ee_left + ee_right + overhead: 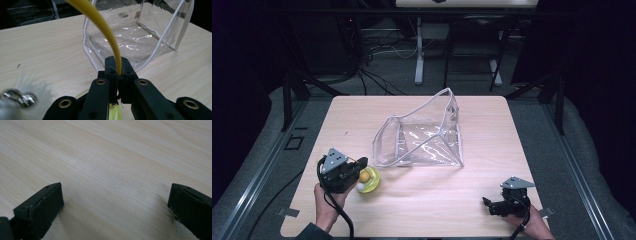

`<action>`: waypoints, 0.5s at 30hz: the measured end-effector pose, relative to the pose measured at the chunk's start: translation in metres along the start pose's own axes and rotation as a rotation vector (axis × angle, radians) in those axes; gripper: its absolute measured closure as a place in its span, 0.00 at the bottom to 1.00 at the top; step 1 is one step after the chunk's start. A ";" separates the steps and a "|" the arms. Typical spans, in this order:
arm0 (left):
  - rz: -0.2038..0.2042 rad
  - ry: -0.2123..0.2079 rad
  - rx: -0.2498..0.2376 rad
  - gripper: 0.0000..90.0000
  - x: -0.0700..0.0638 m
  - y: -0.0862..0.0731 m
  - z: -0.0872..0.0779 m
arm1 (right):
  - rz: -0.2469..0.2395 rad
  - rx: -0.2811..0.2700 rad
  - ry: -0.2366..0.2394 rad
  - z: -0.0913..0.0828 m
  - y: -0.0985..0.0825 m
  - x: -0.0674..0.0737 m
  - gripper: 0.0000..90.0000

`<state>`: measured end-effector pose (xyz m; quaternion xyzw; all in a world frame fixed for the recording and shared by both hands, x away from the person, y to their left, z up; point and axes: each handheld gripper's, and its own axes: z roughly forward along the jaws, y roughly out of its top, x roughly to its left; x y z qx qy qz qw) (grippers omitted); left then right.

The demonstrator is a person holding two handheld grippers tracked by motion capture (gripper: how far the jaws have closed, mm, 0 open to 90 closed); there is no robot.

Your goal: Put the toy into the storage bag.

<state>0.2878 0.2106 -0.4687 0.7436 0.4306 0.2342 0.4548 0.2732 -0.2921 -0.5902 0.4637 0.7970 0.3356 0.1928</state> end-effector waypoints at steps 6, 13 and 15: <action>0.014 -0.020 0.022 0.98 0.005 0.004 0.000 | -0.001 0.000 0.001 0.000 0.000 0.000 0.00; 0.035 -0.055 0.040 0.98 0.009 0.007 -0.004 | 0.000 0.000 0.001 0.000 0.000 0.000 0.00; 0.034 -0.056 0.042 0.98 0.010 0.008 -0.005 | 0.000 0.000 0.001 0.000 0.000 0.000 0.00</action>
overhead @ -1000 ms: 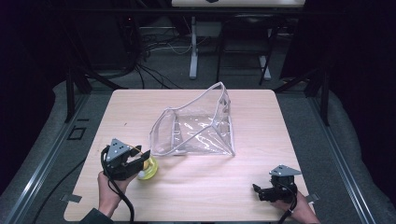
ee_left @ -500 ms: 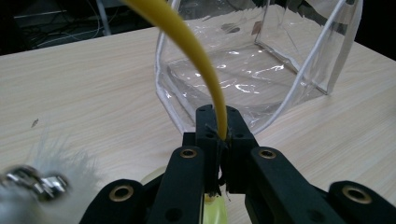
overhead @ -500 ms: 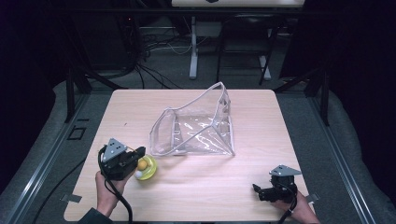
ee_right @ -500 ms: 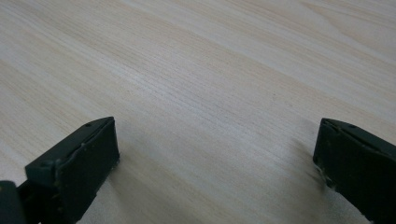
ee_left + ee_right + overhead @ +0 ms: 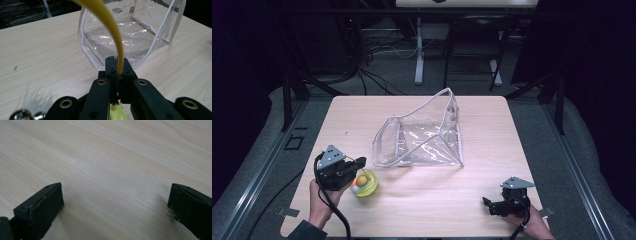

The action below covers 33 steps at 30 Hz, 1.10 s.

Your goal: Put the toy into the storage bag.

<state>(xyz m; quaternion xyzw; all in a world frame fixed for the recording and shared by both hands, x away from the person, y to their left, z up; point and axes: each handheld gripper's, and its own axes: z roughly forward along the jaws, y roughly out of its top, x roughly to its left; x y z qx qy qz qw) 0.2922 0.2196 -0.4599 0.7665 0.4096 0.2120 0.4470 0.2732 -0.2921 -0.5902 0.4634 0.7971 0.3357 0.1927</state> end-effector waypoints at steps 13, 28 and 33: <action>0.022 -0.018 0.001 0.98 0.012 0.014 -0.011 | 0.000 0.000 0.000 0.000 0.000 0.000 0.00; 0.041 -0.036 -0.006 0.98 0.022 0.030 -0.016 | -0.001 0.000 0.001 0.000 0.000 0.000 0.00; 0.049 -0.024 -0.009 0.98 0.025 0.037 -0.017 | 0.000 0.000 0.001 0.000 0.000 0.000 0.00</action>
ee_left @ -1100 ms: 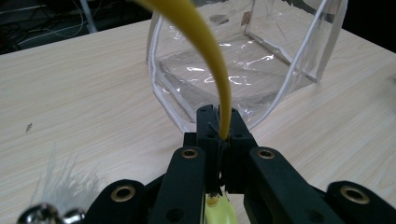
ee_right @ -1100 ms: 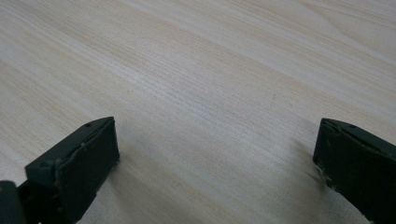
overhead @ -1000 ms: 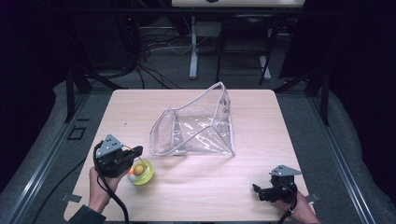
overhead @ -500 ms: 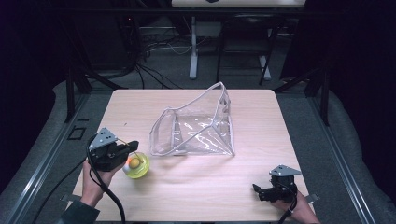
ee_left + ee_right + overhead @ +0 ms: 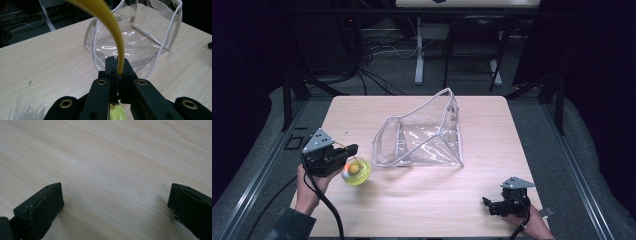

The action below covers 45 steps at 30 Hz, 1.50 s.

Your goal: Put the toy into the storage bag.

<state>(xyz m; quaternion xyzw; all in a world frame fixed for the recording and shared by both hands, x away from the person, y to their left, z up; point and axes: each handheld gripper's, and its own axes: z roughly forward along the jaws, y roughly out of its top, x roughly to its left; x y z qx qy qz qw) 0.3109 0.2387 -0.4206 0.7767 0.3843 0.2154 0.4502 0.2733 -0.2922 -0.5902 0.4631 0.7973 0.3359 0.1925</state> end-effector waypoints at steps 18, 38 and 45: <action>0.015 0.029 -0.037 0.98 0.014 0.026 -0.009 | 0.000 0.000 0.000 0.000 0.000 0.000 0.00; 0.049 0.035 -0.043 0.98 0.018 0.060 -0.010 | -0.003 0.002 0.003 0.000 0.000 0.000 0.00; 0.074 0.038 -0.053 0.98 0.017 0.078 -0.009 | -0.004 0.003 0.004 0.000 0.000 0.000 0.00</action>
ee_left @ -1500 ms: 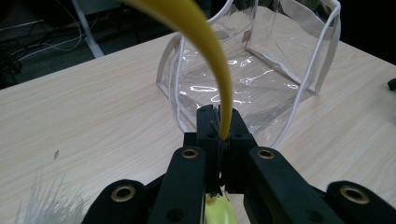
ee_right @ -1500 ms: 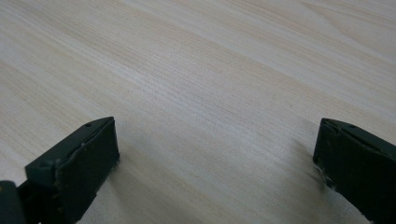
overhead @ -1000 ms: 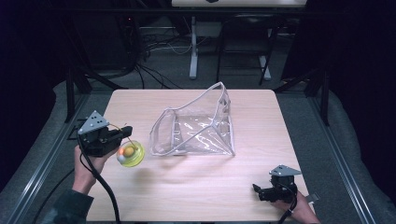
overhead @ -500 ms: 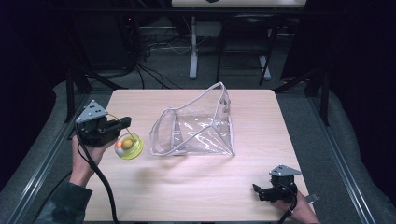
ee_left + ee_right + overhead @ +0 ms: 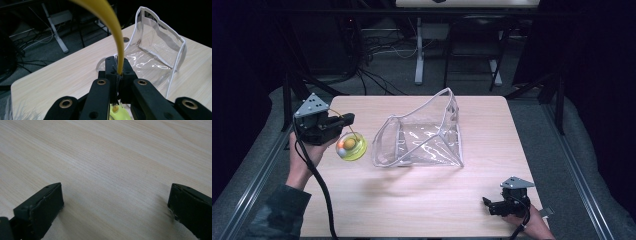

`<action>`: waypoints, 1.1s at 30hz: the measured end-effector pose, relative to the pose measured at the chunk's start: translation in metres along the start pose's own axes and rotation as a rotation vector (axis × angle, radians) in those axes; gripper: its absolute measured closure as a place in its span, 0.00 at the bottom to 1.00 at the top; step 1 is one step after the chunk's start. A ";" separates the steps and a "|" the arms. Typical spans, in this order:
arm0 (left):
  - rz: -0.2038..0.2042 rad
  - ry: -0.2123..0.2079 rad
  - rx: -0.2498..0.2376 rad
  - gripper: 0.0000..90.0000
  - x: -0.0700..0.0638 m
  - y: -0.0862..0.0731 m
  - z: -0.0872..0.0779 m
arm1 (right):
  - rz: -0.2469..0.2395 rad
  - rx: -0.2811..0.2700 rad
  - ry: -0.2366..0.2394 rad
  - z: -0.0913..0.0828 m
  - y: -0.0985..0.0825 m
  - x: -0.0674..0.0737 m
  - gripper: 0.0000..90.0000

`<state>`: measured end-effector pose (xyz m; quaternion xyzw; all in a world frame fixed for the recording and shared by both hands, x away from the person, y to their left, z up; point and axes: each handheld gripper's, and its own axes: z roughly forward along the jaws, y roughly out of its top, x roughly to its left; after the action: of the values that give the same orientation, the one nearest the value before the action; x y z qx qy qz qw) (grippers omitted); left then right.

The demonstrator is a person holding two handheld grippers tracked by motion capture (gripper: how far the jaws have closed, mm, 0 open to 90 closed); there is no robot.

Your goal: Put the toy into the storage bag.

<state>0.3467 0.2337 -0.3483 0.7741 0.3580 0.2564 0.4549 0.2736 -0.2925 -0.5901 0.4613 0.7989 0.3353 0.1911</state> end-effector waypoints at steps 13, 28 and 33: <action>0.027 -0.036 -0.003 0.98 -0.006 0.022 0.016 | -0.002 0.003 0.001 0.000 0.000 0.000 0.00; 0.070 -0.074 0.019 0.98 -0.017 0.038 0.037 | -0.005 0.001 0.004 0.000 0.000 0.000 0.00; 0.068 -0.084 0.019 0.98 -0.019 0.041 0.043 | -0.005 -0.001 0.002 0.000 0.000 0.000 0.00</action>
<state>0.3792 0.1826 -0.3329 0.8002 0.3143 0.2356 0.4531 0.2739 -0.2928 -0.5902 0.4589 0.8001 0.3357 0.1911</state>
